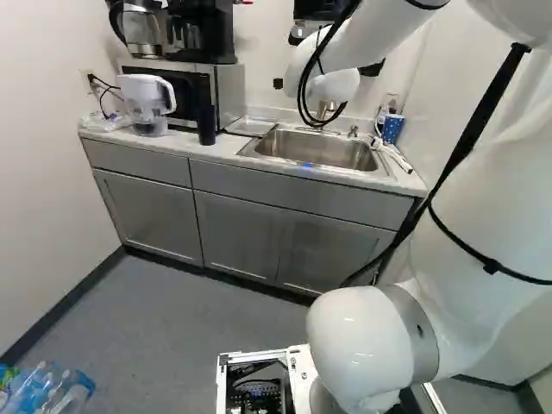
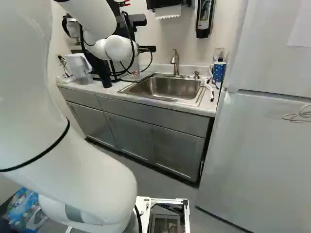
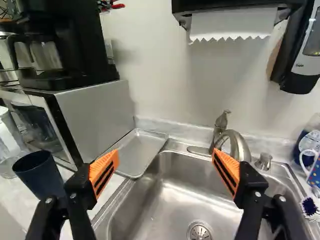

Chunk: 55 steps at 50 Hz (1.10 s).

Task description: Rinse the cup and place it in the tray

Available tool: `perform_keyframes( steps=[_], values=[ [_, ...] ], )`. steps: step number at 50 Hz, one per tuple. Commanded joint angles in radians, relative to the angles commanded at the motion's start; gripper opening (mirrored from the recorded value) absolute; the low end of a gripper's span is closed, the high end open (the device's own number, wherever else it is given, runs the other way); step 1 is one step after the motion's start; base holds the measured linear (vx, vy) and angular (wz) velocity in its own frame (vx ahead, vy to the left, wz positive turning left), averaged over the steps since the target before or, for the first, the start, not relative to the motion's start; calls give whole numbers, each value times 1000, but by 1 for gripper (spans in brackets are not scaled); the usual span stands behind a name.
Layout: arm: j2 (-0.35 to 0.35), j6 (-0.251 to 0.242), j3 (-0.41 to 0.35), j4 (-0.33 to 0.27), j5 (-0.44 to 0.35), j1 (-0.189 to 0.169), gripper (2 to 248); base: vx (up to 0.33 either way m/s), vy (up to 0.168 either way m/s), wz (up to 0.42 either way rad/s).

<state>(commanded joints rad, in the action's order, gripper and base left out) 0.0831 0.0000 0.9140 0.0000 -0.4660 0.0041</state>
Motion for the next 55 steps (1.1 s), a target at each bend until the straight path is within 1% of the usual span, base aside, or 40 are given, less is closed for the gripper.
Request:
perform_keyframes(
  steps=[55],
  values=[
    [0,0,0,0,0,0,247,106,2,4]
  ],
)
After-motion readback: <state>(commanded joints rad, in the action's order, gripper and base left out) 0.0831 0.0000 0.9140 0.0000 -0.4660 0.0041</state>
